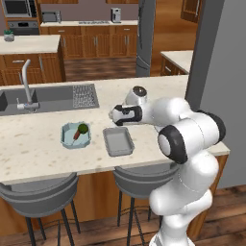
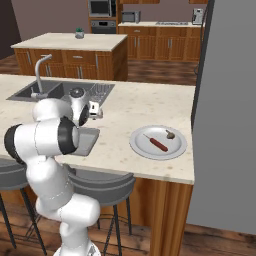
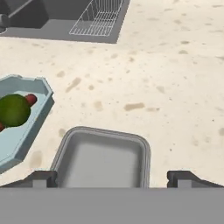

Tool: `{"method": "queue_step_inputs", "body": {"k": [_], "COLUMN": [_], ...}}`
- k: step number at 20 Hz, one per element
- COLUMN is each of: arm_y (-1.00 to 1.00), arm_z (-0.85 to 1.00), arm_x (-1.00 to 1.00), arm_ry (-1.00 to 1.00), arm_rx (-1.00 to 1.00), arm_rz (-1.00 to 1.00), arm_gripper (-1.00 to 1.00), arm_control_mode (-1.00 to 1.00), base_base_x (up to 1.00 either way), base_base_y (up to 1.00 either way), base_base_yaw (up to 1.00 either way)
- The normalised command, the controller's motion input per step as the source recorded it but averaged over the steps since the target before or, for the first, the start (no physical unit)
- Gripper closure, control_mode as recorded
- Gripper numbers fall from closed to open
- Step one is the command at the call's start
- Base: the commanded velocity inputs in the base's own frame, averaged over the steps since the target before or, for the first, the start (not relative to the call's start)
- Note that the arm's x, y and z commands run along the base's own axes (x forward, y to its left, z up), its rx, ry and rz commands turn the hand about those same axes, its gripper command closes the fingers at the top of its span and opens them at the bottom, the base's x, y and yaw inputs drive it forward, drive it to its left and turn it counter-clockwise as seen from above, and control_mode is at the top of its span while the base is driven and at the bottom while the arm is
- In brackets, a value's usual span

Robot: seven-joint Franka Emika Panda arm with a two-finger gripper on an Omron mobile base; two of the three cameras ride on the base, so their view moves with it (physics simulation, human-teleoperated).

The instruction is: Place one cooked food and one vegetable from the large plate to each tupperware container.

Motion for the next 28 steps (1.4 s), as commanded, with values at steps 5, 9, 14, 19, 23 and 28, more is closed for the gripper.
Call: {"method": "queue_step_inputs", "body": {"k": [5,9,14,19,23,28], "arm_y": [-1.00,-0.87,-0.96,-1.00,-0.97,-0.57], "arm_z": [0.65,0.47,0.16,0.00,0.00,-0.05], "arm_x": [-0.73,-0.69,-0.74,-0.34,0.00,0.16], "arm_ry": [0.16,0.14,0.12,0.06,0.10,0.20], "arm_rx": [-0.33,-0.31,-0.04,0.00,0.00,-0.03], "arm_rz": [-0.15,-0.02,0.09,0.18,0.20,0.21], "arm_gripper": [-1.00,-1.00,-1.00,-1.00,-1.00,-1.00], "arm_control_mode": [-1.00,-1.00,-1.00,-1.00,-1.00,-1.00], "base_base_x": [0.00,0.00,0.00,0.00,0.00,0.00], "base_base_y": [0.00,0.00,0.00,0.00,0.00,0.00], "base_base_yaw": [0.00,0.00,0.00,0.00,0.00,0.00]}}
